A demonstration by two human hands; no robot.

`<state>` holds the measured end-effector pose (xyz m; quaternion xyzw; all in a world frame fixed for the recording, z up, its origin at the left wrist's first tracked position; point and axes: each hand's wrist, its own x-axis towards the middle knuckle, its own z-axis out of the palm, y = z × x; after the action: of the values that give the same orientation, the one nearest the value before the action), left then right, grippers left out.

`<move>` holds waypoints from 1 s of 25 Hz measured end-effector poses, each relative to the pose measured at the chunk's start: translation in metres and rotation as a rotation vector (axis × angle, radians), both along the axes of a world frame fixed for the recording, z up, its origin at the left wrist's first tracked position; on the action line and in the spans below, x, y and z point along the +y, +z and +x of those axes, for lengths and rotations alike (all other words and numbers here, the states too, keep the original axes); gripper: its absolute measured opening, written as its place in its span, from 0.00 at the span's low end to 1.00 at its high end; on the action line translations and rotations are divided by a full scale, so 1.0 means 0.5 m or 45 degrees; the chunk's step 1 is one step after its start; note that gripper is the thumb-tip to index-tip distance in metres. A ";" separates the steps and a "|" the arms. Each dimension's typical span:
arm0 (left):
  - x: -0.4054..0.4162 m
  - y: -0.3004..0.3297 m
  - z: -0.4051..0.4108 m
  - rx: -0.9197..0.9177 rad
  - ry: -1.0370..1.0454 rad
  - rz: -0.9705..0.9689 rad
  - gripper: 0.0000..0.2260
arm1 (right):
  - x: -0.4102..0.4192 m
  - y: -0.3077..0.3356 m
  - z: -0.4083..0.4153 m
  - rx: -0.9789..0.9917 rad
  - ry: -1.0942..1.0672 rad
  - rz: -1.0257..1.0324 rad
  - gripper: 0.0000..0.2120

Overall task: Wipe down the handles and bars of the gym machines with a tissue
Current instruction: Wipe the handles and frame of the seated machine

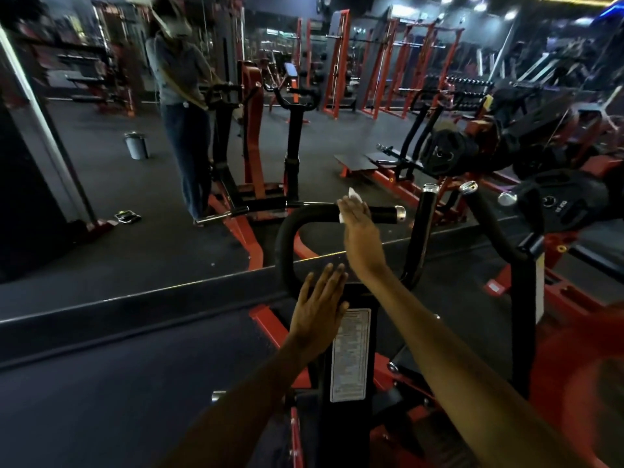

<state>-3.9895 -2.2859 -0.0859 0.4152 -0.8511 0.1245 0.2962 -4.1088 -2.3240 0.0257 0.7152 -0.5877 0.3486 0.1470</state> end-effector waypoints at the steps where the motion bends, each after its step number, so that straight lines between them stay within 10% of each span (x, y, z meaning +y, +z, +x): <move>1: 0.000 0.005 0.011 0.109 0.026 -0.006 0.24 | 0.001 0.004 -0.032 0.076 0.053 0.062 0.25; 6: -0.079 0.086 0.050 0.404 0.286 -0.033 0.25 | 0.057 0.021 -0.125 -0.333 -0.284 0.104 0.22; 12: -0.085 0.076 0.050 0.495 0.166 0.072 0.26 | 0.004 -0.016 0.013 0.257 0.074 -0.055 0.25; 17: -0.087 0.079 0.047 0.495 0.220 0.071 0.26 | 0.012 0.000 -0.088 -0.336 -0.462 -0.120 0.23; 21: -0.089 0.078 0.049 0.483 0.226 0.068 0.26 | -0.024 0.077 0.100 -0.041 -0.065 0.085 0.16; 25: -0.093 0.072 0.049 0.470 0.221 0.083 0.26 | -0.045 0.089 -0.064 0.033 -0.090 0.273 0.15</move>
<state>-3.9649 -2.3324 -0.0500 0.5122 -0.7470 0.0437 0.4216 -4.1408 -2.3467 0.0699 0.7100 -0.6445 0.2693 0.0894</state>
